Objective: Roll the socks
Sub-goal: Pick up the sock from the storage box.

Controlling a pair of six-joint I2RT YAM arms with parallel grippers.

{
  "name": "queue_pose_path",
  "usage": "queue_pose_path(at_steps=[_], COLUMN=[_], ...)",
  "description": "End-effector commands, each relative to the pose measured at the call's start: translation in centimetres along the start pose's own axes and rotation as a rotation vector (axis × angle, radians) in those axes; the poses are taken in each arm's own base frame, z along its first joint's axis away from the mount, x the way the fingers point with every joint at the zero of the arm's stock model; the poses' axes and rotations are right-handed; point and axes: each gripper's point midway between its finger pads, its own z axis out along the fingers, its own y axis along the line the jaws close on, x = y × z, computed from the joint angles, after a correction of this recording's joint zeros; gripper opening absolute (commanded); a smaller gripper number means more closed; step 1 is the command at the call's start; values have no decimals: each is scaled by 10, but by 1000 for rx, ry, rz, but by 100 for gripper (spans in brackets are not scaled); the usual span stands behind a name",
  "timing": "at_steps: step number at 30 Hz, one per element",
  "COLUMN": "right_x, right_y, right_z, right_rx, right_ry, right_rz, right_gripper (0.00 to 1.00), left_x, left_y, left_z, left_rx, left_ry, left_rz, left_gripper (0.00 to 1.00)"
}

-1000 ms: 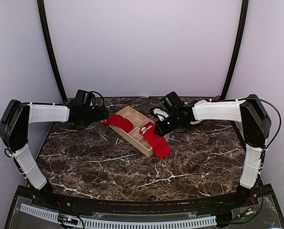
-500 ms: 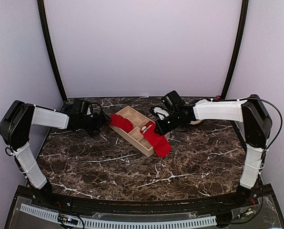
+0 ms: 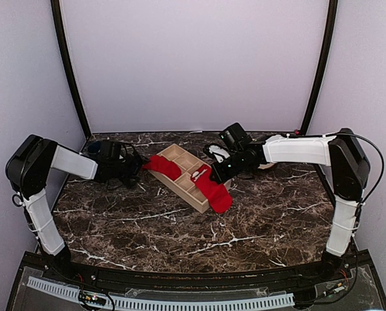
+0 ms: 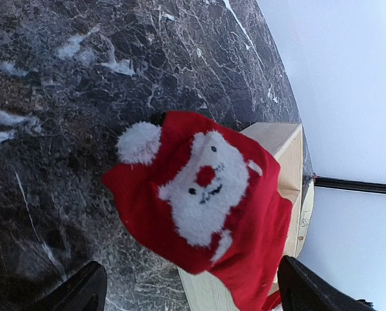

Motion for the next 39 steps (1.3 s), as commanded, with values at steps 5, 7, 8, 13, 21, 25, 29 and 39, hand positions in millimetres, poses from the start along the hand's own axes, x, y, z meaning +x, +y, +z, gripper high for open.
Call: queue_pose_path(at_steps=[5, 7, 8, 13, 21, 25, 29, 39], right_x=[-21, -20, -20, -18, -17, -16, -15, -15], right_y=[7, 7, 7, 8, 11, 12, 14, 17], right_z=[-17, -16, -16, -16, -19, -20, -21, -25], right_rx=[-16, -16, -15, -16, -9, -6, -5, 2], right_ry=[-68, -66, -65, -61, -61, -63, -63, -66], right_rz=[-17, -18, -19, -19, -28, -30, -33, -43], right_gripper=[0, 0, 0, 0, 0, 0, 0, 0], left_x=[-16, -18, -19, -23, -24, -23, -23, -26], left_y=[-2, -3, -4, -7, -15, -17, -20, -25], left_z=[13, 14, 14, 13, 18, 18, 15, -7], left_rx=[52, 62, 67, 90, 149, 164, 170, 170], left_ry=[-69, -79, -84, -108, -103, -98, -102, -149], left_rz=[-92, -99, -102, -101, -95, -92, -78, -33], left_gripper=[83, 79, 77, 65, 36, 28, 18, 7])
